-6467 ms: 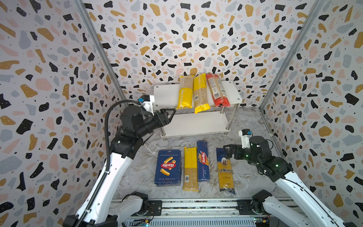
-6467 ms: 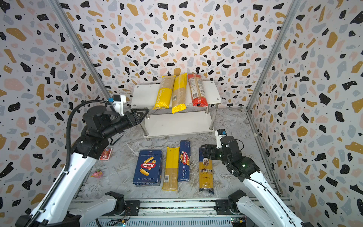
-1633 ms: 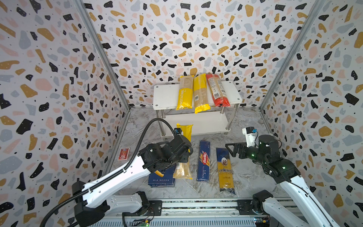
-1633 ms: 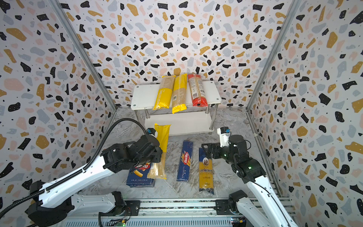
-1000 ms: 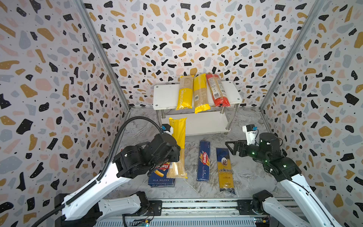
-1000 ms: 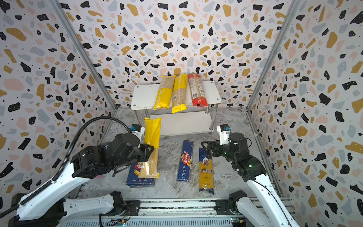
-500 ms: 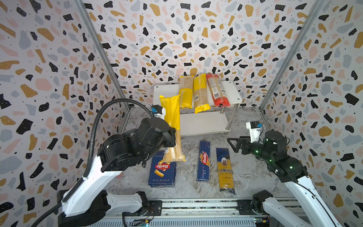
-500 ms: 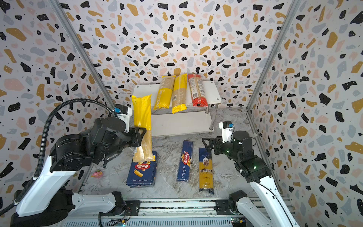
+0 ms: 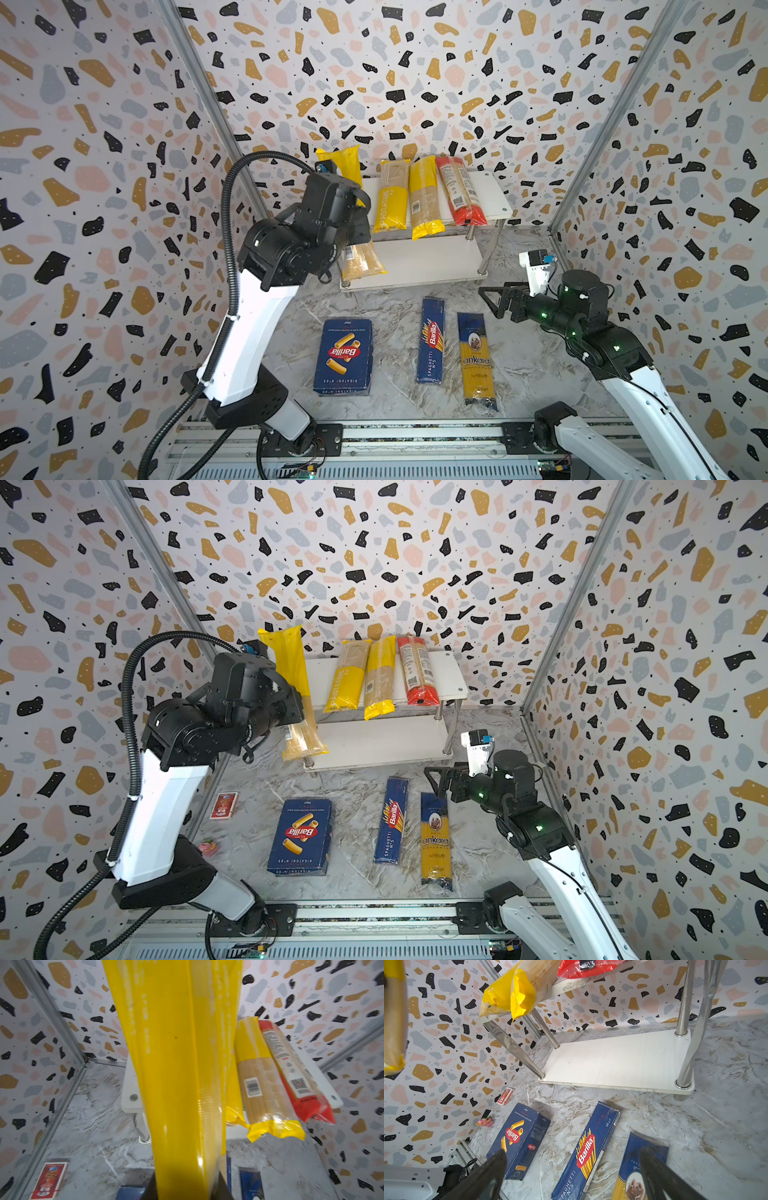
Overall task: Arrange pasta packages on shelves
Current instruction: Place the pasta bag on the shelf.
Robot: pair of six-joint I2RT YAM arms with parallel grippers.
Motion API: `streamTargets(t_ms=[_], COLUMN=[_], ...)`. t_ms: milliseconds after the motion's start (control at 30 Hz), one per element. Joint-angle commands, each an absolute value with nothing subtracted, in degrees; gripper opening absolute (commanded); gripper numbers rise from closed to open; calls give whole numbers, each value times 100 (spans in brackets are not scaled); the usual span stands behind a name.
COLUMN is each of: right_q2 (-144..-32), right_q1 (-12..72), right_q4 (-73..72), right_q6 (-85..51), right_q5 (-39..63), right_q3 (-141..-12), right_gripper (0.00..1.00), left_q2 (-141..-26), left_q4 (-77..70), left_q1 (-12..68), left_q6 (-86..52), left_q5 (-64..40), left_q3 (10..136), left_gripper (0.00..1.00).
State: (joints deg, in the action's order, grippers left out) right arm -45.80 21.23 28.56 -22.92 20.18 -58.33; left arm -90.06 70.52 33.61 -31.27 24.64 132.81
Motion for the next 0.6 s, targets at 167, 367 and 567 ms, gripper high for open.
streamTargets(t_ms=[167,367,567], right_q2=[-4579,-4666,-4843], right_q1=[2108,2105,2109], right_q4=[2731,2527,2039], right_q6=[-2208,-2340,-2724], right_q5=[1985,1967,2290], right_q3=[-5842,-5581,-5172], right_gripper=[99,99,99], left_q2=[-9595,-9916,-10134], left_q4=[5588,5213,5006], left_q1=[2405,1842,1421], left_q6=[-2687,-2671,-2660], left_q5=[1203,557,-31], left_q3=[14054,14085,14226], left_gripper=[11,10,11])
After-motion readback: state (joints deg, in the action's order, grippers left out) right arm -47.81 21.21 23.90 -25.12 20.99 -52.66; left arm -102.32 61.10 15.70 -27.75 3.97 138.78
